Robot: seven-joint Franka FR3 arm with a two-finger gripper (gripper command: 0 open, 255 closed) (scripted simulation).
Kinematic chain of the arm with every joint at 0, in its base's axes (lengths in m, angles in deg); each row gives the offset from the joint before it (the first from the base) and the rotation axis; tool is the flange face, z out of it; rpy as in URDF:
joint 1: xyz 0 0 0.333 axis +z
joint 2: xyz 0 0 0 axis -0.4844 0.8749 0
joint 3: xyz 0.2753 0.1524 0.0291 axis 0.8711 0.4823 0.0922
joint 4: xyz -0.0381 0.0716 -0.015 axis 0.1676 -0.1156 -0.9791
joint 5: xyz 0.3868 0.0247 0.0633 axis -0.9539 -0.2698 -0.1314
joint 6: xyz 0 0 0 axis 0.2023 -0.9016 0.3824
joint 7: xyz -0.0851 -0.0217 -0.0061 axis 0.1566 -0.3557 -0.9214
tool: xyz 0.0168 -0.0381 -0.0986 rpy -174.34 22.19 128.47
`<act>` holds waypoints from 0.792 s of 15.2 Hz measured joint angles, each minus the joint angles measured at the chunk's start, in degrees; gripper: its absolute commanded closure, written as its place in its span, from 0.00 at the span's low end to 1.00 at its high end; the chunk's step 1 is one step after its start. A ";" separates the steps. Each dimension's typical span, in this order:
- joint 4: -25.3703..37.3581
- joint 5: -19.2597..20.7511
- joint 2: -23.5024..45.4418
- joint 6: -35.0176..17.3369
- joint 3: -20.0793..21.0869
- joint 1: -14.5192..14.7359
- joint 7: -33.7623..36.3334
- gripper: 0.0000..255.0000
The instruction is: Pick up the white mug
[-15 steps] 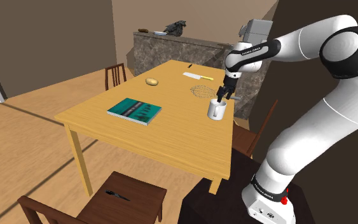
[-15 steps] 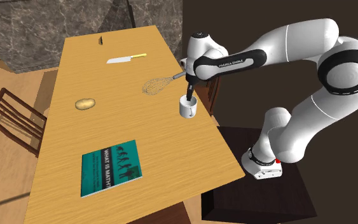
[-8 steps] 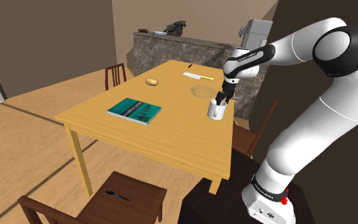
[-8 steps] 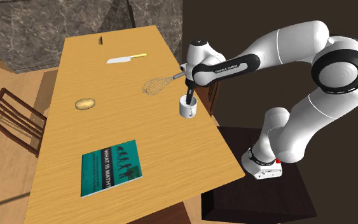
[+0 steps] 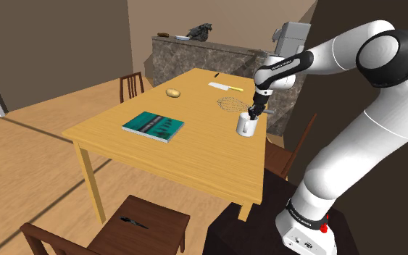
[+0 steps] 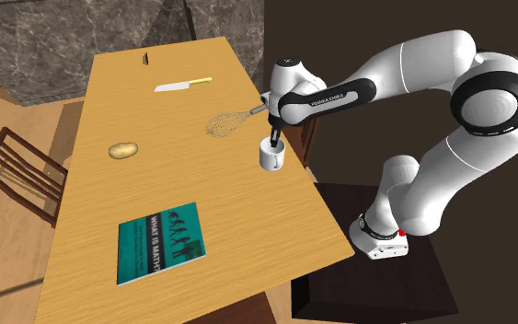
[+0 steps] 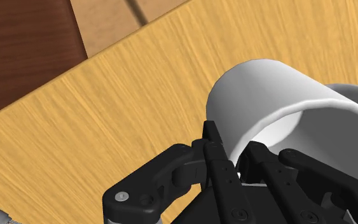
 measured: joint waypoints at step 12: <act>4.43 0.96 -3.08 7.28 1.16 -0.18 1.14 1.00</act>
